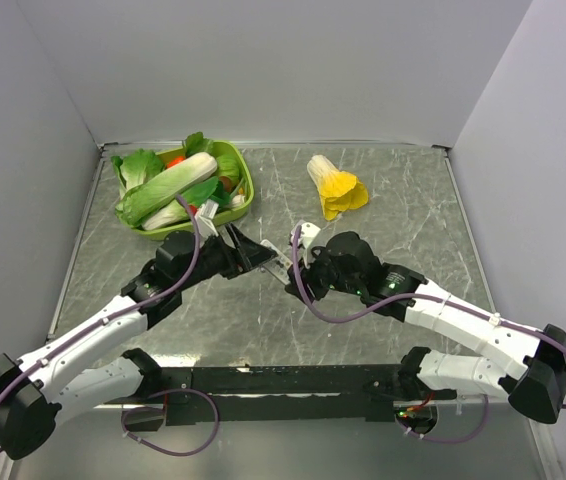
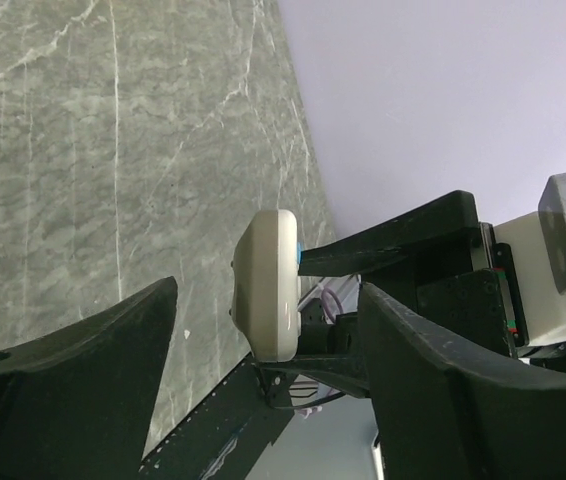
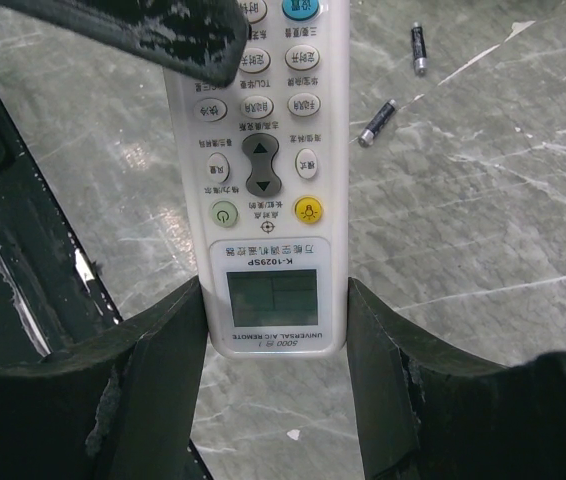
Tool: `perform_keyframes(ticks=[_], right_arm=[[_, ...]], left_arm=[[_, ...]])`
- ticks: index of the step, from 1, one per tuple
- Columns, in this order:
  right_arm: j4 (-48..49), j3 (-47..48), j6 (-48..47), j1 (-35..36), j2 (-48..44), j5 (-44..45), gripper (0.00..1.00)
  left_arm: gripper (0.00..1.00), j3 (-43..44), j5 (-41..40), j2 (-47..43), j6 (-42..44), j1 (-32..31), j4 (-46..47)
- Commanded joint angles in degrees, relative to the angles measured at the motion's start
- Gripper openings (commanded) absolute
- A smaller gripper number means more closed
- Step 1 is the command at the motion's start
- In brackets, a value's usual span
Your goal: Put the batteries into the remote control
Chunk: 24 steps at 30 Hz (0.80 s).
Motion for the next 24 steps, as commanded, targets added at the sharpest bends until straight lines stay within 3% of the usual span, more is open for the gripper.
perform_keyframes(ticks=[1, 8, 22, 24], right_arm=[[4.62, -0.87, 0.80, 0.59, -1.54, 1.22, 0.16], [6.55, -2.28, 1.06, 0.68, -2.41, 3.85, 0.16], [11.39, -5.01, 3.52, 2.09, -3.21, 7.37, 0.16], [12.17, -5.18, 3.61, 2.61, -3.29, 7.55, 0.16]], left_arm=[[0.75, 0.31, -1.13, 0.67, -1.58, -1.44, 4.24], [0.75, 0.40, -5.51, 1.20, -2.02, -3.46, 1.78], [0.59, 1.89, -10.18, 4.71, -3.07, -6.63, 3.45], [0.51, 2.42, -10.09, 5.59, -2.46, -7.07, 3.63]])
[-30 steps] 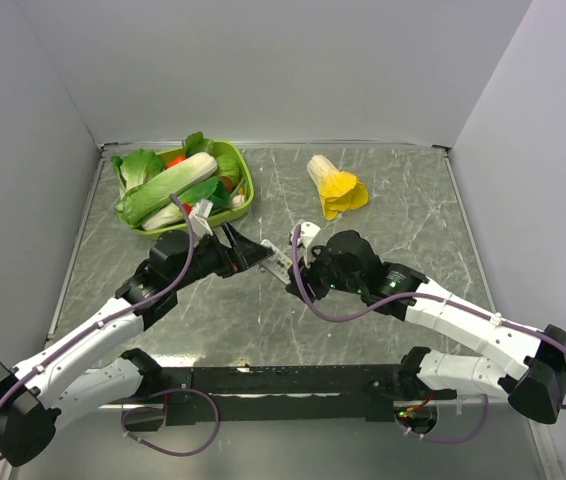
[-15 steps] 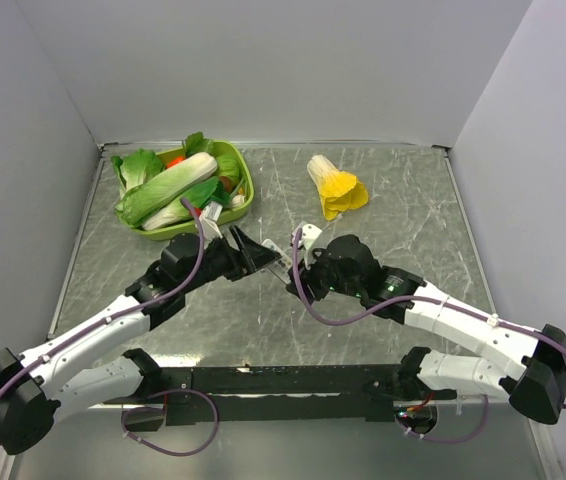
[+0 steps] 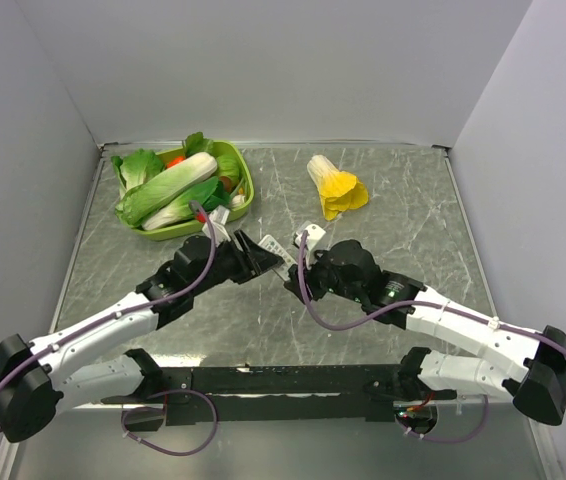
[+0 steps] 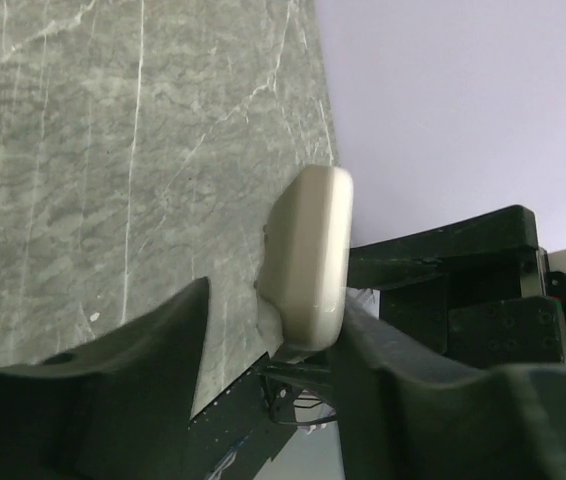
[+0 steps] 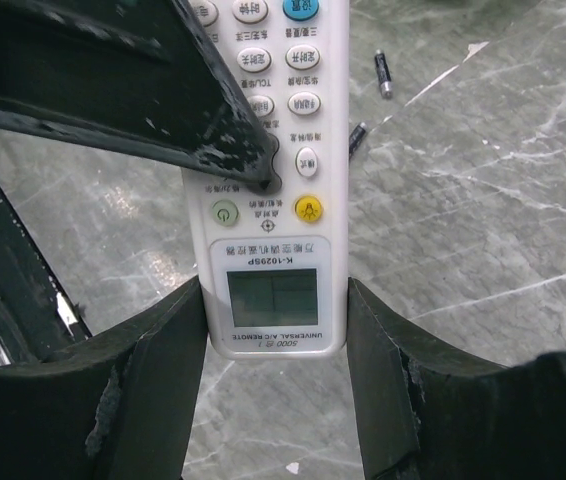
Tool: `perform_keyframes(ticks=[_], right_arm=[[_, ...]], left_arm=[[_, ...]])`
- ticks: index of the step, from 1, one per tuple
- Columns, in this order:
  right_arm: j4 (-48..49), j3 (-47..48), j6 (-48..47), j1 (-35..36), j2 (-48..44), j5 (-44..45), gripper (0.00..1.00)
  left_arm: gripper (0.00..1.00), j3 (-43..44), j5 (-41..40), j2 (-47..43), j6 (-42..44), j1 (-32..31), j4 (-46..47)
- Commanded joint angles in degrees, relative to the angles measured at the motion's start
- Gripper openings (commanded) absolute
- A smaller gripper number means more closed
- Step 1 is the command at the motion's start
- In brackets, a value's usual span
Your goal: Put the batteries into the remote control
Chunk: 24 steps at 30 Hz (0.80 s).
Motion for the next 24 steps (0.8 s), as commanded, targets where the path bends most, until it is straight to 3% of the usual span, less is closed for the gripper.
perform_keyframes(ticks=[1, 5, 8, 9, 11, 14, 17, 21, 24], right_arm=[[4.94, -0.79, 0.90, 1.19, -1.46, 1.71, 0.16], [5.73, -1.84, 1.25, 1.28, -1.72, 1.63, 0.18], [6.35, -2.55, 2.21, 1.28, -2.42, 0.23, 0.32], [6.61, -2.72, 2.65, 1.28, -2.69, -0.21, 0.47], [6.35, -2.81, 3.01, 1.02, -2.95, -1.53, 0.66], [6.70, -3.43, 3.62, -1.08, -4.27, -5.13, 0.85], [9.59, -5.27, 5.20, -6.86, -6.98, -16.88, 0.97], [17.06, -8.78, 10.55, -15.21, -8.84, -38.22, 1.00], [19.88, -9.67, 11.44, -16.90, -8.32, -43.53, 1.00]], left_arm=[[0.48, 2.68, -1.54, 1.68, 0.67, -0.97, 2.82], [0.20, 2.51, -1.63, 1.07, 2.25, -1.06, 3.52], [0.05, 2.51, -0.76, -0.16, 4.88, -1.06, 3.70], [0.03, 2.51, -0.58, -0.86, 7.15, -1.06, 3.87], [0.01, 2.77, 0.65, -1.39, 9.71, -0.97, 3.44], [0.01, 3.47, 1.88, -2.62, 15.07, -0.53, 2.47], [0.01, 3.39, 6.88, -4.12, 20.17, 0.61, 3.34], [0.01, 4.00, 15.82, -6.22, 26.50, 1.75, 4.05], [0.01, 5.05, 20.33, -6.84, 29.49, 2.28, 4.66]])
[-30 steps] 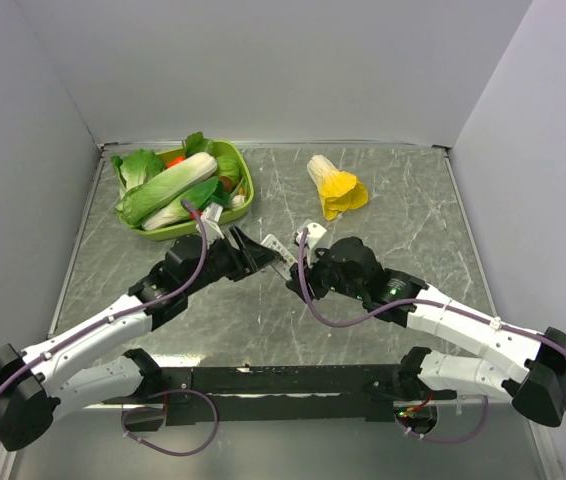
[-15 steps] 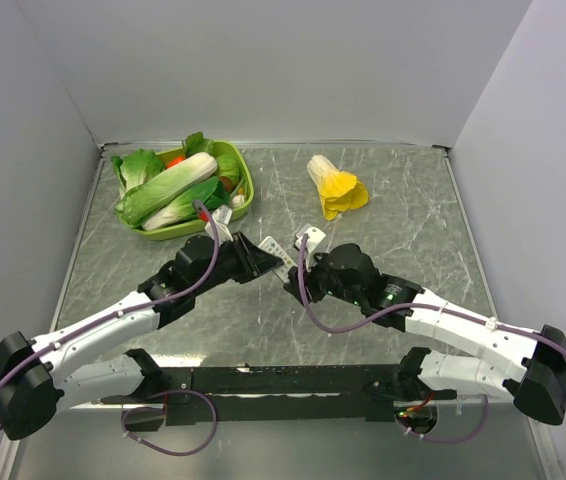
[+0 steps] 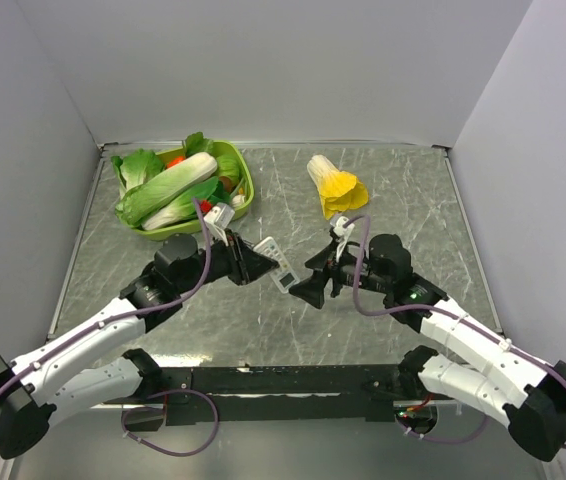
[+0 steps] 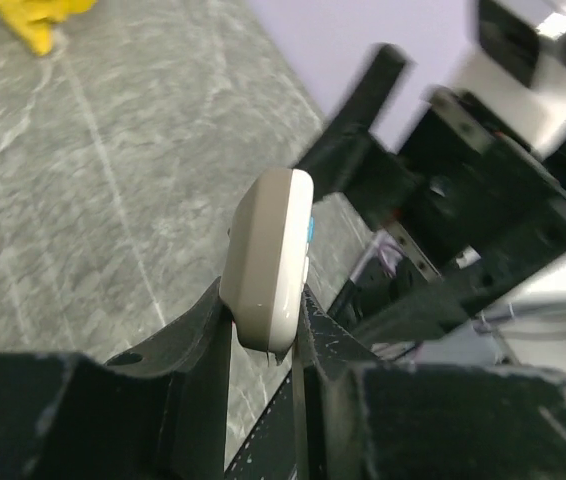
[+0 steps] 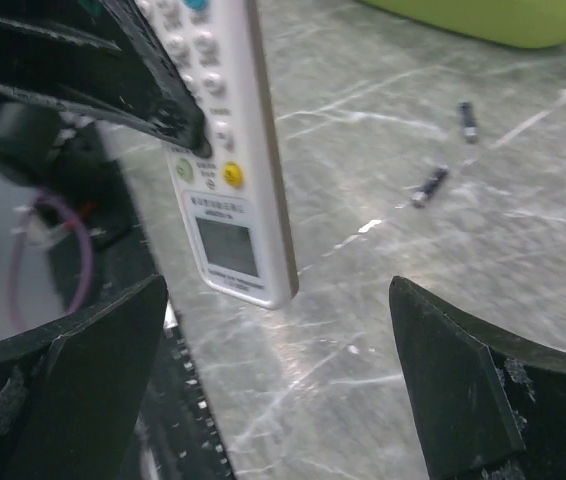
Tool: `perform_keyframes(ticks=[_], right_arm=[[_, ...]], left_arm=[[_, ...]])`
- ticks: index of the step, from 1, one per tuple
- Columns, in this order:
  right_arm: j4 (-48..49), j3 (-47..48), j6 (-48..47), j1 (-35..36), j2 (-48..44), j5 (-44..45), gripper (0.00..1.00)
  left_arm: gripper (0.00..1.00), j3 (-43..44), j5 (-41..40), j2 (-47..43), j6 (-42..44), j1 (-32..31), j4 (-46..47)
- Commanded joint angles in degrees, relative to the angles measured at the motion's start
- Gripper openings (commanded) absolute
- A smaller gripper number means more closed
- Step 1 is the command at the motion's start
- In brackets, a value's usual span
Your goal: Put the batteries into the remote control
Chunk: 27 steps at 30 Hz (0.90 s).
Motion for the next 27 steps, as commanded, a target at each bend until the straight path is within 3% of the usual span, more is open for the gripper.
perform_keyframes(ticks=[1, 6, 10, 19, 21, 22, 24, 25, 27], right_arm=[[9.28, -1.19, 3.64, -2.38, 0.21, -19.23, 1.00], [16.31, -2.51, 7.07, -2.73, 2.23, -24.79, 0.97], [17.99, -2.16, 8.13, -2.64, 2.32, -27.26, 0.85], [20.98, -2.33, 9.62, -2.73, 2.94, -29.37, 0.48], [20.36, -2.33, 9.27, -2.73, 2.68, -28.58, 0.32], [20.10, -2.33, 9.01, -2.73, 2.15, -28.23, 0.19], [18.00, -2.07, 8.04, -2.55, 1.62, -25.69, 0.11], [17.03, -1.89, 7.43, -2.55, 0.75, -24.11, 0.08], [13.44, -1.54, 4.97, -1.86, -0.22, -20.60, 0.05]], left_arm=[[0.01, 4.29, 11.85, -1.97, 7.94, 0.53, 3.83], [0.01, 5.87, 19.60, -1.36, 9.44, 0.53, 6.03], [0.01, 6.05, 22.33, -1.00, 9.88, 0.53, 7.79], [0.01, 7.28, 27.08, 0.93, 9.80, 0.53, 10.16], [0.02, 7.37, 26.56, 0.58, 10.15, 0.53, 9.56], [0.08, 7.37, 26.12, 0.41, 10.32, 0.53, 9.03], [0.16, 7.37, 23.76, -0.30, 11.11, 0.53, 7.71], [0.32, 7.28, 22.35, -0.56, 11.20, 0.53, 6.57], [0.51, 6.58, 19.88, -1.70, 10.76, 0.53, 5.68]])
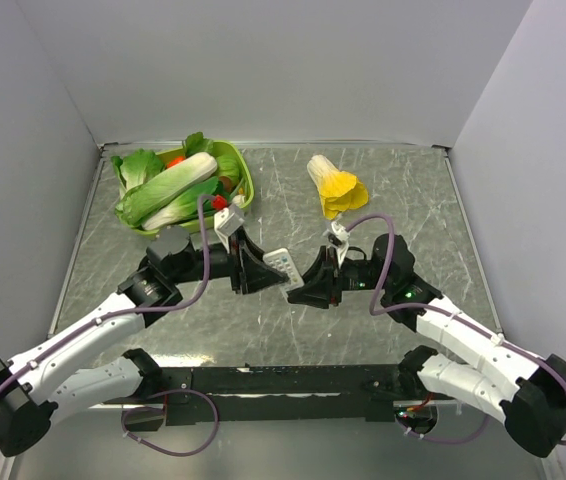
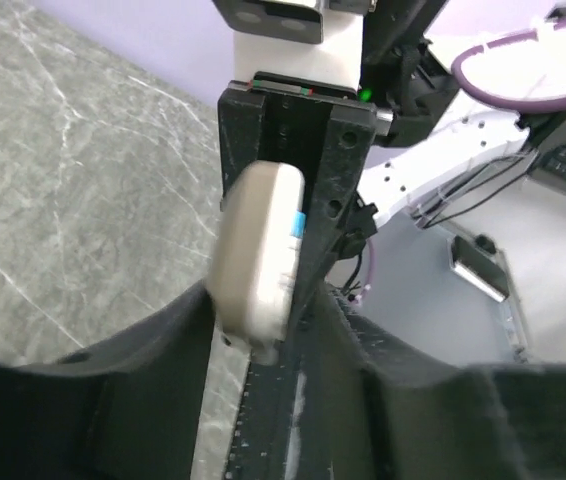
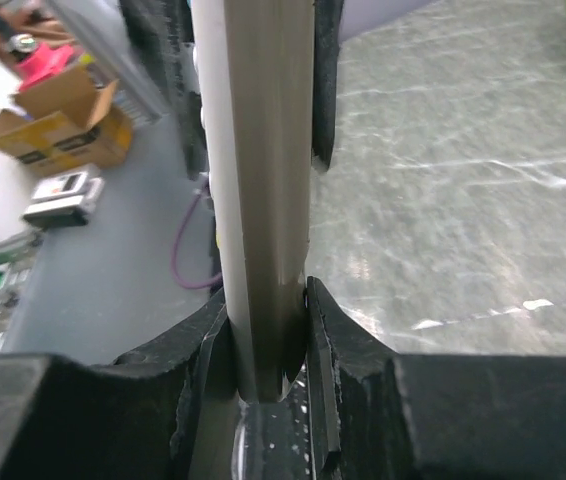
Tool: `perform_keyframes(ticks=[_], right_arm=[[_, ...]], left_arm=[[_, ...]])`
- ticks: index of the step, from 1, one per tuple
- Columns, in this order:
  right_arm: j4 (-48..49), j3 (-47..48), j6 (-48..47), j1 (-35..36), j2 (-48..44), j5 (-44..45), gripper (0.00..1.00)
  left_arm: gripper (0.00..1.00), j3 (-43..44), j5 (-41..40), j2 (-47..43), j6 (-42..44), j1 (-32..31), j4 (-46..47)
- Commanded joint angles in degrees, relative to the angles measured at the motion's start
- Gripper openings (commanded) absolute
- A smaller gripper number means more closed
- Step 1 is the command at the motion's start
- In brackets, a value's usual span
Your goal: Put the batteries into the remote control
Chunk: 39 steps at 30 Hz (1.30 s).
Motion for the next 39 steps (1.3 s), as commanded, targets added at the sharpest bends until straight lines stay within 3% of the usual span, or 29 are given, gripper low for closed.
perform_keyframes(ticks=[1, 4, 7, 11, 17, 34, 39], right_arm=[[-4.41, 1.26, -4.52, 0.88, -3.70, 10.98, 0.01], [-9.42, 1.96, -8.65, 4.47, -5.63, 24.50, 0.00], [-11.19, 2.14, -11.55, 9.64, -6.60, 36.75, 0.00], [-10.66, 1.79, -13.41, 16.07, -5.73, 60.89, 0.00], [-6.10, 1.87, -16.38, 24.34, -2.05, 80.54, 0.00], [-1.52, 4.95, -17.19, 31.65, 7.10, 82.75, 0.00], [-1.26, 5.13, -16.92, 32.17, 7.89, 82.84, 0.00]], left_arm=[[0.67, 1.42, -6.86, -2.97, 0.25, 0.03, -0.39], [0.89, -0.07, -15.73, -5.34, -3.95, -0.06, -1.63], [0.99, -2.62, -22.70, -9.03, -7.74, -0.41, -2.07], [0.99, -6.13, -32.28, -13.25, -16.44, -1.46, -0.75], [0.99, -7.28, -40.89, -12.13, -24.45, -5.15, -1.28], [0.99, -4.73, -53.75, -1.04, -21.99, -11.22, 0.39], [0.91, -4.12, -53.13, 0.63, -21.81, -11.39, 1.53]])
